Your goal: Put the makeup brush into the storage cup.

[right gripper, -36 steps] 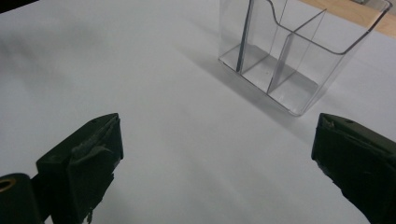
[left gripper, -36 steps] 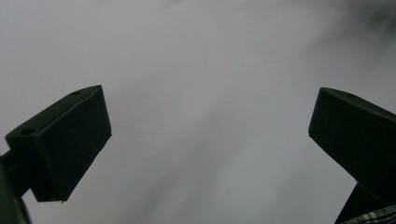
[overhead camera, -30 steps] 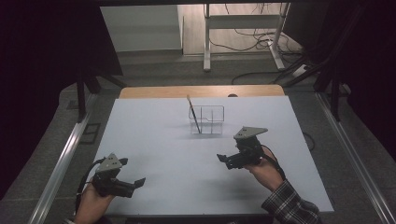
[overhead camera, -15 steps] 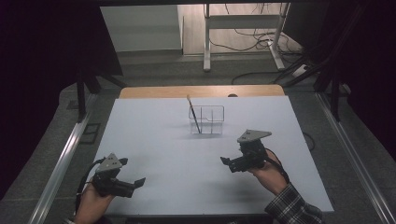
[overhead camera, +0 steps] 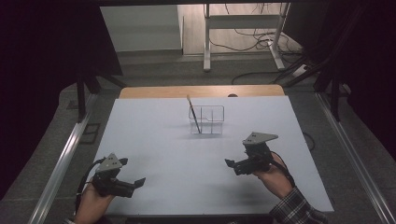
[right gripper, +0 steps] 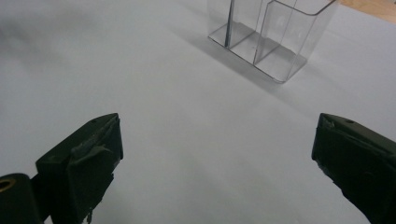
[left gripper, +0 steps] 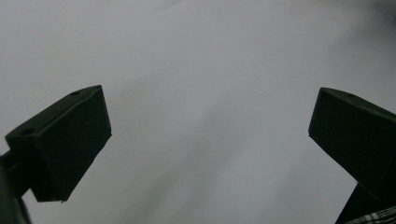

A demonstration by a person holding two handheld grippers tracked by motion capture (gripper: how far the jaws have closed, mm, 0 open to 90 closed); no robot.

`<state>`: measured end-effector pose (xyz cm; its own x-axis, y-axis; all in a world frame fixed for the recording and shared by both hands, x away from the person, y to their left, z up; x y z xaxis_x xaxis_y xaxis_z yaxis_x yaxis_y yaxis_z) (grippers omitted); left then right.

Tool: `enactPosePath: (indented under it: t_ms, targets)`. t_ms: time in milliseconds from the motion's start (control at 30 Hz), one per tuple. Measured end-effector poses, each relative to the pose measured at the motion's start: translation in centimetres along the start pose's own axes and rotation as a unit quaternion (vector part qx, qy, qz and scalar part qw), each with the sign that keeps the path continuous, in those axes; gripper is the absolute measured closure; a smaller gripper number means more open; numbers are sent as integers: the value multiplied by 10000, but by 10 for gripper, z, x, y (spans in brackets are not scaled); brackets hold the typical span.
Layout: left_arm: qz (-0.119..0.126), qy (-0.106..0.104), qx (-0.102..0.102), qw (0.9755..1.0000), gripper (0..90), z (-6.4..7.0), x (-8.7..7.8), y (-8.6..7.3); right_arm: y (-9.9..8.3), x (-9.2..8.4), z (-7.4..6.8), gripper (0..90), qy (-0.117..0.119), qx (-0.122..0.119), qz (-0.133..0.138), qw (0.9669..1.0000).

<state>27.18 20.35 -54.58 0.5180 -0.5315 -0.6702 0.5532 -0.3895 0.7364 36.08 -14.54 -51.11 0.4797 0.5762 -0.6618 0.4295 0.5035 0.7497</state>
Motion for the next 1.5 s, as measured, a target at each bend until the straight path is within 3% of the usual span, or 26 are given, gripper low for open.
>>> enactPosePath:
  t_ms: [633,1500]
  targets:
    - [-3,-2,-4,10000,0,0,0,0,-22,-13,5,0,-90,156,-186,9997]
    - [11,11,-18,10000,0,0,0,1,-44,-38,16,0,-302,218,-216,9991]
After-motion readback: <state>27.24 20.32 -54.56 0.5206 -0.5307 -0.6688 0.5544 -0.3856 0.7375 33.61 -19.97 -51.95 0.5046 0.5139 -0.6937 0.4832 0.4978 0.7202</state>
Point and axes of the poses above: each handheld gripper's, and its own axes: x roughly forward along the jaws, y roughly out of its top, z roughly to its right, the point moved 9 cm from there along x, roughly forward along the jaws, and after that the axes turned 1 degree about -z, right-handed, at the moved point
